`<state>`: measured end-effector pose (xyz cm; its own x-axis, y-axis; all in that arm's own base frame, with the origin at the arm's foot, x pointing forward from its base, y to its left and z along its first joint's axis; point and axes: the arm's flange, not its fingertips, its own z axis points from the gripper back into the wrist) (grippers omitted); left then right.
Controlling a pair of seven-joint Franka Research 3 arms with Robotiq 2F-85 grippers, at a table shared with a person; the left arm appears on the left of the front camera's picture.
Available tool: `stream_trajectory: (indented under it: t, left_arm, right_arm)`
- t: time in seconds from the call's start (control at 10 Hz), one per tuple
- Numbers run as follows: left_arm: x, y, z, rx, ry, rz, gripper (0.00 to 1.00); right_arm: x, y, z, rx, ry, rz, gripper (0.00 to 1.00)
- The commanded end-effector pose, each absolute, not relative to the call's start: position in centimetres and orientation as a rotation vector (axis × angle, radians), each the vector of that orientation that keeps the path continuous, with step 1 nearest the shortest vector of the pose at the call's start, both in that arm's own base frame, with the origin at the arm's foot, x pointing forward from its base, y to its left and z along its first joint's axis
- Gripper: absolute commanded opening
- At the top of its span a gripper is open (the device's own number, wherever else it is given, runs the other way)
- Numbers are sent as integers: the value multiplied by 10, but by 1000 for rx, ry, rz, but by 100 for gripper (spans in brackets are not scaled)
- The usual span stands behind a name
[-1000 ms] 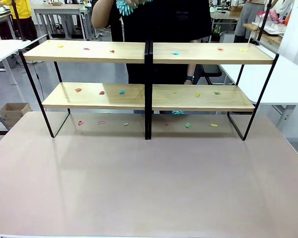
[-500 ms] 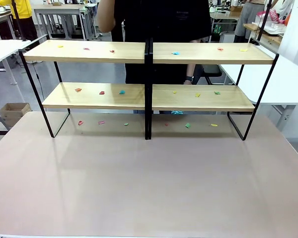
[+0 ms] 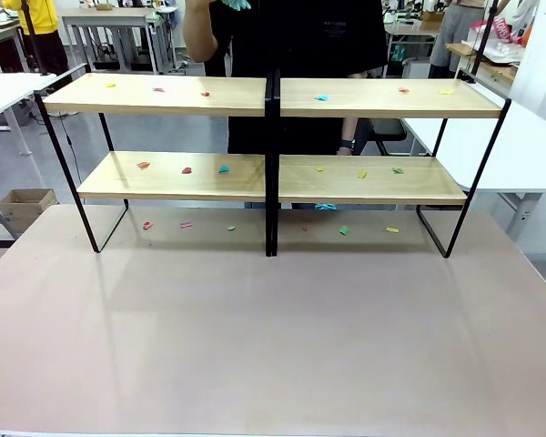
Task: Clean the shelves.
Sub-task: Pick up the Duster when the human hands it over.
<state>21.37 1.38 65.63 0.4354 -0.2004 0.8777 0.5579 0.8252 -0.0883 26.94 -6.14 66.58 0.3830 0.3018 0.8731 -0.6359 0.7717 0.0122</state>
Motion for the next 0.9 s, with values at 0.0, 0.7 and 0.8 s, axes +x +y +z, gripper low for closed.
stream_trajectory:
  t: [0.0, 0.7, 0.8]
  left_arm:
    - [200, 3, 602, -397, -1020, -483, 100]
    - [203, 2, 601, -383, -1016, -482, 100]
    - [203, 3, 601, -384, -1012, -484, 100]
  right_arm:
    - [274, -63, 662, 402, -1038, 636, 100]
    - [269, -62, 665, 378, -1012, 614, 100]
    - [266, -58, 660, 370, -1019, 611, 100]
